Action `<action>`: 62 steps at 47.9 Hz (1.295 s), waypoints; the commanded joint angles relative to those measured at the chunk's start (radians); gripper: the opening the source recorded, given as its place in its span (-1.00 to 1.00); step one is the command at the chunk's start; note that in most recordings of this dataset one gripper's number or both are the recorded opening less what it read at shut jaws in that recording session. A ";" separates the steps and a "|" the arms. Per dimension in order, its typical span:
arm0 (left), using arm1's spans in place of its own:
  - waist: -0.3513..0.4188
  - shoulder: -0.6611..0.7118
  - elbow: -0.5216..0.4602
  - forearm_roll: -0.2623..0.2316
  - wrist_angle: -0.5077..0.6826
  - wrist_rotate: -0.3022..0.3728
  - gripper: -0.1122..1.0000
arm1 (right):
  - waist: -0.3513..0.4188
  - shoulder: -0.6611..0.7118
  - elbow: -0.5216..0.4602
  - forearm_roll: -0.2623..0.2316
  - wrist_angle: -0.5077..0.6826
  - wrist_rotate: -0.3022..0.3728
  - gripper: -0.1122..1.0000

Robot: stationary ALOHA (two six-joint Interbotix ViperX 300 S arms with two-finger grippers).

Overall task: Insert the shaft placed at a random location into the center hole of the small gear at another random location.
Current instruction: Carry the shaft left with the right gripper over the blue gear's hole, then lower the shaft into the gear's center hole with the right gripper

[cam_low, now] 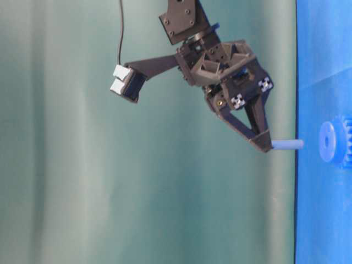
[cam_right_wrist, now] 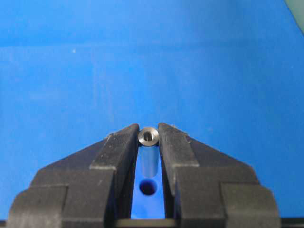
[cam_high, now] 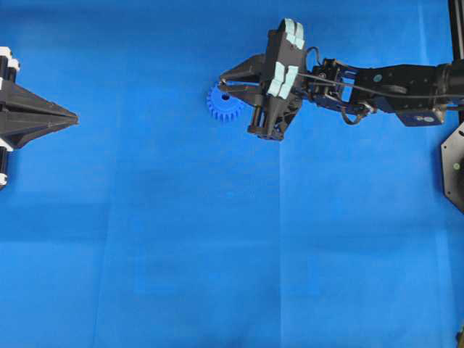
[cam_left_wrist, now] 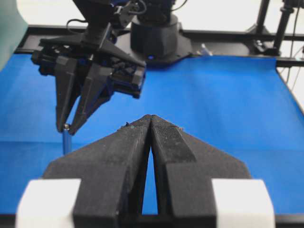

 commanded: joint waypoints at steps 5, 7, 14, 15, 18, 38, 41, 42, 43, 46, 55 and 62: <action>-0.002 0.005 -0.012 0.002 -0.003 -0.011 -0.79 | 0.002 -0.009 -0.023 -0.002 -0.003 0.000 -0.73; -0.003 0.005 -0.012 0.002 -0.002 -0.015 -0.79 | 0.002 -0.009 -0.020 -0.002 -0.003 0.000 -0.73; -0.003 0.005 -0.012 0.002 0.008 -0.018 -0.79 | 0.002 -0.002 -0.011 0.000 -0.003 0.002 -0.73; -0.003 0.005 -0.012 0.002 0.008 -0.018 -0.79 | 0.002 0.002 -0.009 0.000 -0.003 0.002 -0.73; -0.003 0.005 -0.012 0.002 0.008 -0.018 -0.79 | 0.002 0.011 -0.008 0.002 -0.008 0.002 -0.73; -0.003 0.005 -0.012 0.002 0.008 -0.018 -0.79 | -0.005 0.071 -0.003 0.005 -0.040 0.005 -0.73; -0.003 0.005 -0.012 0.002 0.008 -0.018 -0.79 | -0.005 0.072 -0.002 0.005 -0.040 0.005 -0.73; -0.003 0.005 -0.012 0.002 0.008 -0.018 -0.79 | -0.005 0.072 0.000 0.005 -0.040 0.005 -0.73; -0.003 0.005 -0.012 0.002 0.008 -0.018 -0.79 | -0.005 0.071 0.000 0.005 -0.041 0.005 -0.73; -0.003 0.005 -0.012 0.002 0.008 -0.018 -0.79 | -0.005 0.074 0.003 0.006 -0.043 0.006 -0.73; -0.003 0.003 -0.011 0.002 0.008 -0.018 -0.79 | -0.005 0.091 0.011 0.011 -0.051 0.008 -0.73; -0.003 0.005 -0.012 0.002 0.008 -0.018 -0.79 | -0.005 0.115 0.012 0.012 -0.060 0.012 -0.73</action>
